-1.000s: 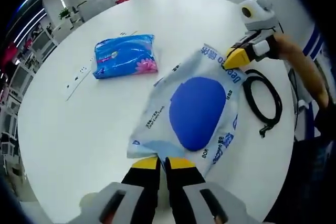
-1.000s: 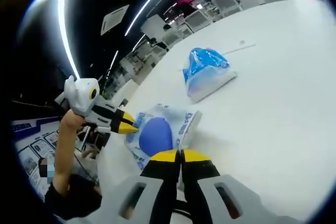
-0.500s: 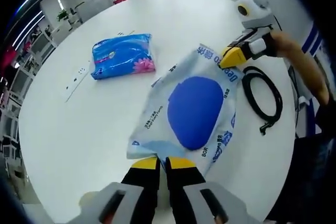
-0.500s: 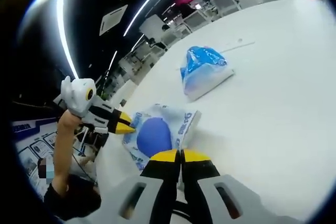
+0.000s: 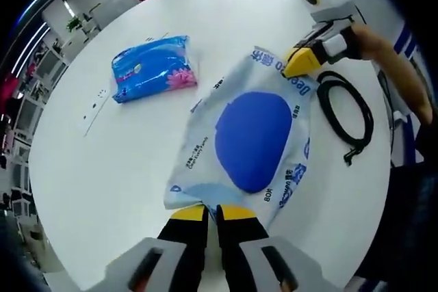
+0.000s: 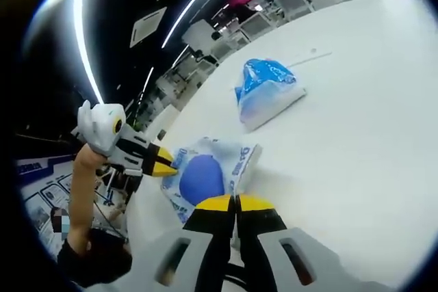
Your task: Arrange the tabletop items into an orderly group along one side of the table until the central work area is clear of visible clutter.
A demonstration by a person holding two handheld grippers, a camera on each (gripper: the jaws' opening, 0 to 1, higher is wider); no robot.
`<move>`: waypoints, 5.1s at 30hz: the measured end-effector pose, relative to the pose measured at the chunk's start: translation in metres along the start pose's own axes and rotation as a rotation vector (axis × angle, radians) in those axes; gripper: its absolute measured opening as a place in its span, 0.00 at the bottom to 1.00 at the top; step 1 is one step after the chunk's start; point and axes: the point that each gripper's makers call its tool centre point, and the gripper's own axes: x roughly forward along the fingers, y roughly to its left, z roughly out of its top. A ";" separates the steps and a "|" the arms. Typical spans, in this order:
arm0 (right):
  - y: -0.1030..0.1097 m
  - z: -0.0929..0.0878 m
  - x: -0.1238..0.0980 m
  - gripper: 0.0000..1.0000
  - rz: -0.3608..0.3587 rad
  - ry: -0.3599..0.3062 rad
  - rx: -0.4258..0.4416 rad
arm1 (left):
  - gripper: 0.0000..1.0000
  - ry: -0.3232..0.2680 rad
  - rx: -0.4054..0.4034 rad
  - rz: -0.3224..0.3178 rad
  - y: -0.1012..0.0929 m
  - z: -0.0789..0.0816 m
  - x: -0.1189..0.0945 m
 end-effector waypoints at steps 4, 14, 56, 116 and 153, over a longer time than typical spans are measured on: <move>-0.001 0.001 0.001 0.00 0.001 0.002 0.000 | 0.04 0.017 0.015 0.006 -0.002 -0.001 0.001; -0.003 -0.005 0.003 0.00 0.005 0.000 0.003 | 0.04 0.054 0.052 0.025 -0.006 -0.004 0.004; -0.001 0.017 -0.011 0.25 -0.091 -0.034 -0.258 | 0.21 0.041 0.115 0.091 0.006 -0.004 -0.015; 0.008 0.033 -0.004 0.93 -0.220 -0.020 -0.536 | 0.88 -0.033 0.181 0.221 0.039 0.018 -0.032; -0.002 0.055 0.002 0.94 -0.243 -0.014 -0.570 | 1.00 -0.082 0.137 0.271 0.069 0.037 -0.029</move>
